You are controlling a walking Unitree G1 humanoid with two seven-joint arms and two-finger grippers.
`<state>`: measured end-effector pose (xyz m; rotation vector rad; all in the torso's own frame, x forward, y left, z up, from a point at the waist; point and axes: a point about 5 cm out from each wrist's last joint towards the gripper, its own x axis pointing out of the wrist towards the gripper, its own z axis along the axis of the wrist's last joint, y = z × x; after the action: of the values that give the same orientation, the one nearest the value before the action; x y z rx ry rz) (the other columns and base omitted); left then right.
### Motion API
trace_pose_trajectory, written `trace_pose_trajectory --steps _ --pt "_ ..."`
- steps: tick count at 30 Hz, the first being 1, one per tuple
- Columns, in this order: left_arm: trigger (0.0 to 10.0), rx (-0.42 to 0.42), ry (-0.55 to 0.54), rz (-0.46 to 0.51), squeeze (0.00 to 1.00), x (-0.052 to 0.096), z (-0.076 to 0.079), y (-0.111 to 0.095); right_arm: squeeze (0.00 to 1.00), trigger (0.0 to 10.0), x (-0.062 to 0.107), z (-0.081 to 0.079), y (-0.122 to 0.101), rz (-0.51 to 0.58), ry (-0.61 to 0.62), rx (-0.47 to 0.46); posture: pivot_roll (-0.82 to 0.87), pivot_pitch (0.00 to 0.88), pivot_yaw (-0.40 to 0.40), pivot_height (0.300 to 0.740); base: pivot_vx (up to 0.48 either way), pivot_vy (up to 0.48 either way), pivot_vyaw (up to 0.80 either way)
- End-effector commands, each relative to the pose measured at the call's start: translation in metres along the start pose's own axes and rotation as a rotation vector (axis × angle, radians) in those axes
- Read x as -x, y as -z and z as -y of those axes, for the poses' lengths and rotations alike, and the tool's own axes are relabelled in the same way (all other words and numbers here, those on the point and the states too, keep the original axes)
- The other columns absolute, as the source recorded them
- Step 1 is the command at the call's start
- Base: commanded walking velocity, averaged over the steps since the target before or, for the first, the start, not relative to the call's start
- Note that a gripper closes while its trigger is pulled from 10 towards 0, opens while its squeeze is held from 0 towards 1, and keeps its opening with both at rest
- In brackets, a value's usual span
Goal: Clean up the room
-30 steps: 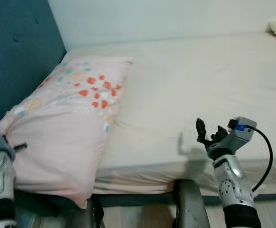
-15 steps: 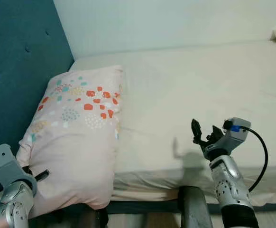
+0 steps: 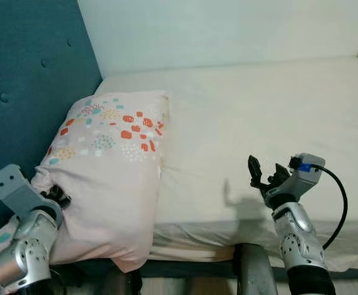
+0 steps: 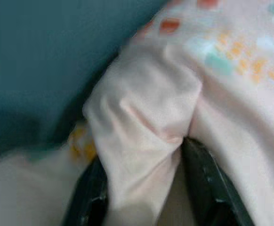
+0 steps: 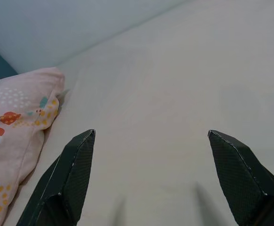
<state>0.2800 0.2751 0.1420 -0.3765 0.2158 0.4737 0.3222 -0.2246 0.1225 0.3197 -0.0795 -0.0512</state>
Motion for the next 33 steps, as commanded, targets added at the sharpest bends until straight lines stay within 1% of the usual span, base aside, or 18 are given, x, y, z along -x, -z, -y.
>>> trace_pose_trajectory --steps 1,3,5,9,11,13,14,17,19,20,21,22,24,25,26,27,29,33 --pt "10.0 -0.057 0.024 0.036 1.0 -0.004 -0.001 -0.009 0.0 10.0 0.001 0.001 0.002 0.002 0.006 -0.005 0.07 0.064 0.112 0.406 0.0 0.0 0.0" --pt "10.0 -0.057 0.024 0.036 1.0 -0.004 -0.001 -0.009 0.0 10.0 0.001 0.001 0.002 0.002 0.006 -0.005 0.07 0.064 0.112 0.406 0.0 0.0 0.0" --pt "10.0 -0.34 0.083 0.092 1.0 -0.011 -0.005 -0.035 0.0 10.0 -0.001 0.0 0.003 -0.002 0.003 -0.004 0.07 0.061 0.111 0.406 0.0 0.0 0.0" --pt "10.0 -0.417 0.099 0.103 1.0 -0.012 -0.005 -0.041 0.0 10.0 -0.002 0.0 0.003 -0.004 0.002 -0.003 0.07 0.058 0.112 0.406 0.0 0.0 0.0" --pt "10.0 -0.644 0.195 0.078 1.0 -0.013 -0.001 -0.05 0.0 10.0 -0.002 0.001 0.003 -0.007 0.002 0.001 0.07 0.054 0.111 0.406 0.0 0.0 0.0" --pt "10.0 -0.644 0.195 0.078 1.0 -0.013 -0.001 -0.05 0.0 10.0 -0.002 0.001 0.003 -0.007 0.002 0.001 0.07 0.054 0.111 0.406 0.0 0.0 0.0" --pt "10.0 -0.8 0.242 0.065 1.0 -0.011 0.001 -0.055 0.0 10.0 -0.002 0.001 0.002 -0.007 0.002 0.003 0.07 0.053 0.111 0.406 0.0 0.0 0.0" --pt "10.0 -0.8 0.242 0.065 1.0 -0.011 0.001 -0.055 0.0 10.0 -0.002 0.001 0.002 -0.007 0.002 0.003 0.07 0.053 0.111 0.406 0.0 0.0 0.0" --pt "10.0 -1.049 0.541 0.031 1.0 0.005 0.019 -0.066 0.0 10.0 -0.003 0.003 0.001 -0.009 0.003 0.007 0.07 0.045 0.102 0.406 0.0 0.0 0.0" --pt "10.0 -1.114 0.722 -0.01 1.0 0.018 0.027 -0.067 0.0 10.0 -0.004 0.004 0.001 -0.011 0.002 0.01 0.07 0.045 0.102 0.406 0.0 0.0 0.0" --pt "10.0 -1.114 0.722 -0.01 1.0 0.018 0.027 -0.067 0.0 10.0 -0.004 0.004 0.001 -0.011 0.002 0.01 0.07 0.045 0.102 0.406 0.0 0.0 0.0" --pt "10.0 -1.347 1.043 -0.148 1.0 0.047 0.017 -0.063 0.0 10.0 -0.005 0.003 0.001 -0.015 -0.005 0.014 0.06 0.042 0.098 0.406 0.0 0.0 0.0" --pt "10.0 -1.432 1.142 -0.234 1.0 0.057 0.009 -0.059 0.0 10.0 -0.005 0.003 0.001 -0.017 -0.006 0.016 0.06 0.041 0.096 0.406 0.0 0.0 0.0" --pt "10.0 -1.47 1.252 -0.329 0.0 0.069 0.003 -0.055 0.0 10.0 -0.005 0.003 0.001 -0.019 -0.007 0.019 0.06 0.041 0.096 0.406 0.0 0.0 0.0" --pt "10.0 -1.47 1.252 -0.329 0.0 0.069 0.003 -0.055 0.0 10.0 -0.005 0.003 0.001 -0.019 -0.007 0.019 0.06 0.041 0.096 0.406 0.0 0.0 0.0" --pt "10.0 -1.462 1.389 -0.451 0.0 0.083 -0.002 -0.047 0.0 10.0 -0.005 0.004 0.001 -0.02 -0.006 0.021 0.06 0.043 0.097 0.406 0.0 0.0 0.0" --pt "10.0 -1.45 1.476 -0.531 0.0 0.092 -0.005 -0.04 0.0 10.0 -0.005 0.005 0.001 -0.022 -0.004 0.022 0.06 0.043 0.097 0.406 0.0 0.0 0.0" --pt "10.0 -1.457 1.53 -0.666 0.0 0.096 -0.014 -0.009 0.0 10.0 -0.004 0.006 0.002 -0.023 0.003 0.023 0.05 0.045 0.099 0.406 0.0 0.0 0.0"
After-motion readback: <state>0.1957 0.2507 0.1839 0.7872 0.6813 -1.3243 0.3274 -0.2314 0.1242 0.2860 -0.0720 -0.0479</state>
